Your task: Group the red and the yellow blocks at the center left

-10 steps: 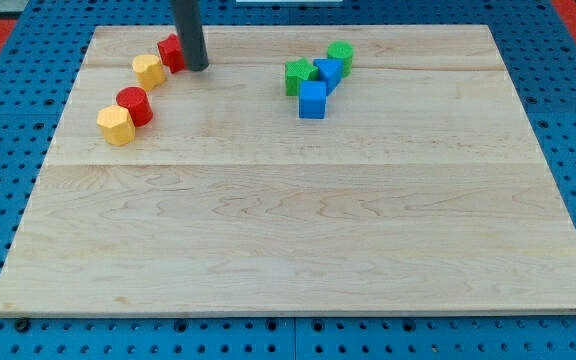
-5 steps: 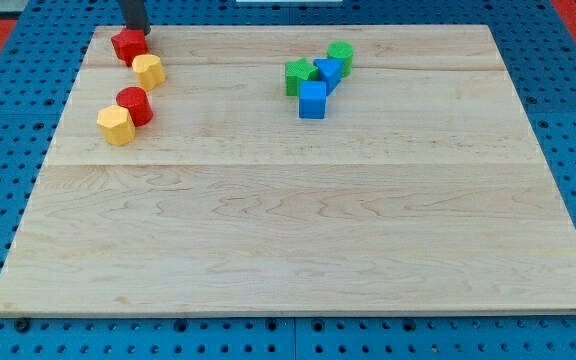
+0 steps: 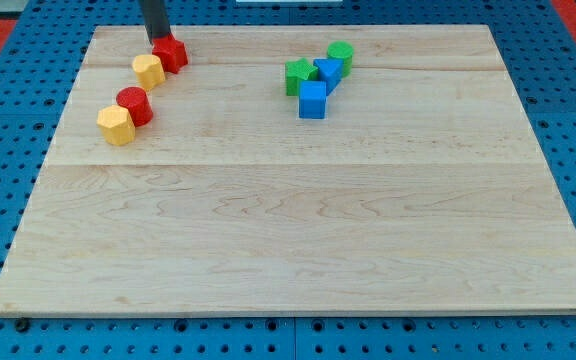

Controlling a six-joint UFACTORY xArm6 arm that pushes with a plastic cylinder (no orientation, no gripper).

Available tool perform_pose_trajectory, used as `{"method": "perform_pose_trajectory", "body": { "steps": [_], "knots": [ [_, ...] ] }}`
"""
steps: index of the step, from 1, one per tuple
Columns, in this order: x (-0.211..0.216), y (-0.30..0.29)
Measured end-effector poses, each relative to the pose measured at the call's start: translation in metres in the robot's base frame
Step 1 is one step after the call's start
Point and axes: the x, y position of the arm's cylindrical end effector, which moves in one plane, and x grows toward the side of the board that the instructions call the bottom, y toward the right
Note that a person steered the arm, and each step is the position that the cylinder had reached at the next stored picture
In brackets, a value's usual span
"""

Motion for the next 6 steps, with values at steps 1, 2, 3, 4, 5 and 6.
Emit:
{"method": "perform_pose_trajectory", "body": {
  "steps": [1,2,3,4,5,6],
  "knots": [
    [0.003,0.007],
    [0.005,0.008],
    [-0.018,-0.002],
    [-0.018,0.029],
    [-0.015,0.082],
    [0.037,0.061]
  ]
}}
